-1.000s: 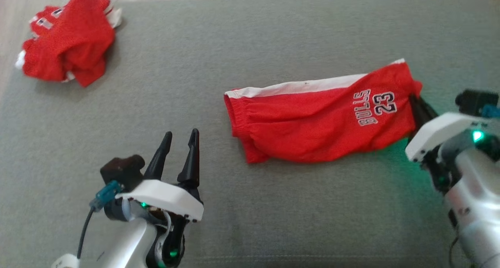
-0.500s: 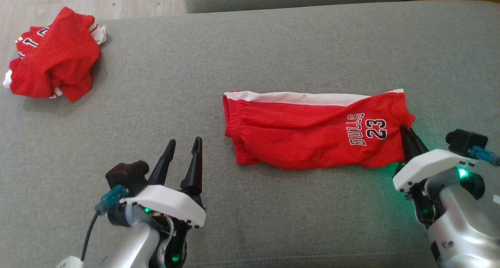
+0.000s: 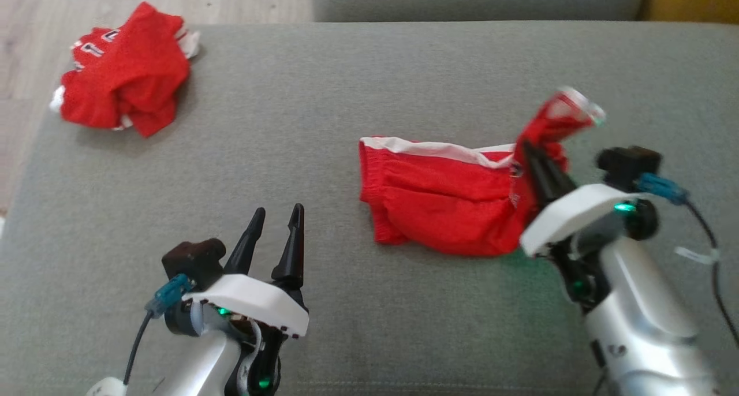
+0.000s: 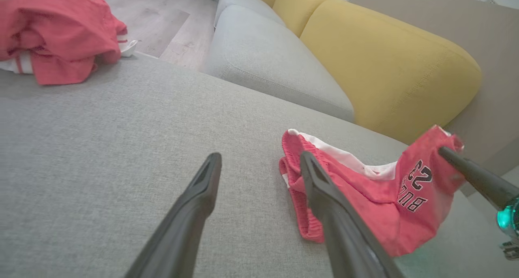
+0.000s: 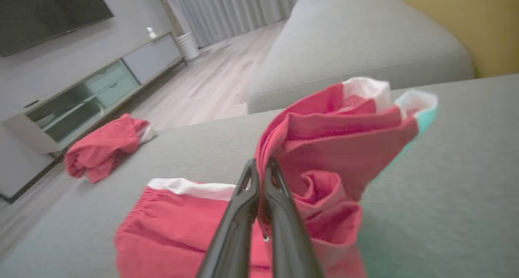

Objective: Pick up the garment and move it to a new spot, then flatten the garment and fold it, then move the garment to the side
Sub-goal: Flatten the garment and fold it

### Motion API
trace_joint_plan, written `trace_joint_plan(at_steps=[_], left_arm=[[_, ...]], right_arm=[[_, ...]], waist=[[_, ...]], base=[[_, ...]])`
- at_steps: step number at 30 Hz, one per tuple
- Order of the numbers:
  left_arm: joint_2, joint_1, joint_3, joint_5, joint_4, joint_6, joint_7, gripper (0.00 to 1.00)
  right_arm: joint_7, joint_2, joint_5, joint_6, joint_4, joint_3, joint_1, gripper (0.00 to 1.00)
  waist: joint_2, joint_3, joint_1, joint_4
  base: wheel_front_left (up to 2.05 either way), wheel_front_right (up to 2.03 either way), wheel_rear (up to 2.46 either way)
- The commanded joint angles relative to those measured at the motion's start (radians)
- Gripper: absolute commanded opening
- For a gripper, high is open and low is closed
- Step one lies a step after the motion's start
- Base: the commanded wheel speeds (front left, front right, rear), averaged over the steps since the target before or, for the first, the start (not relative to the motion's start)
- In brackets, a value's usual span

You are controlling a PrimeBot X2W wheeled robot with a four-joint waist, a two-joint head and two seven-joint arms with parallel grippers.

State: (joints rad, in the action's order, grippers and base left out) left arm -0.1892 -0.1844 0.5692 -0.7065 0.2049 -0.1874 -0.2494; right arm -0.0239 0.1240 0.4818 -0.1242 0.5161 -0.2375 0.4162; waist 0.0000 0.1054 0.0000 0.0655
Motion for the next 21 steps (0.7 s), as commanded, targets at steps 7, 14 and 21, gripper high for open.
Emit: trace_joint_plan(at_steps=[7, 14, 21], left_arm=[[0.0, -0.028, -0.028, 0.001, -0.026, 0.011, -0.011, 1.0], [0.008, -0.027, -0.03, 0.002, -0.02, 0.016, -0.012, 1.0], [0.014, -0.026, -0.029, 0.006, -0.014, 0.023, -0.012, 1.0]], right_arm=[[-0.08, -0.055, 0.009, -0.007, -0.097, -0.128, 0.008, 0.0], [-0.092, -0.068, 0.014, -0.007, -0.032, -0.173, 0.033, 0.0], [-0.068, -0.073, 0.039, -0.007, 0.039, -0.223, 0.073, 0.0]], waist=[[0.0, -0.002, 0.0, 0.078], [0.0, 0.001, 0.0, 0.12], [0.0, 0.003, 0.0, 0.141]], base=[[0.0, 0.0, 0.0], [0.0, 0.0, 0.0], [0.0, 0.0, 0.0]])
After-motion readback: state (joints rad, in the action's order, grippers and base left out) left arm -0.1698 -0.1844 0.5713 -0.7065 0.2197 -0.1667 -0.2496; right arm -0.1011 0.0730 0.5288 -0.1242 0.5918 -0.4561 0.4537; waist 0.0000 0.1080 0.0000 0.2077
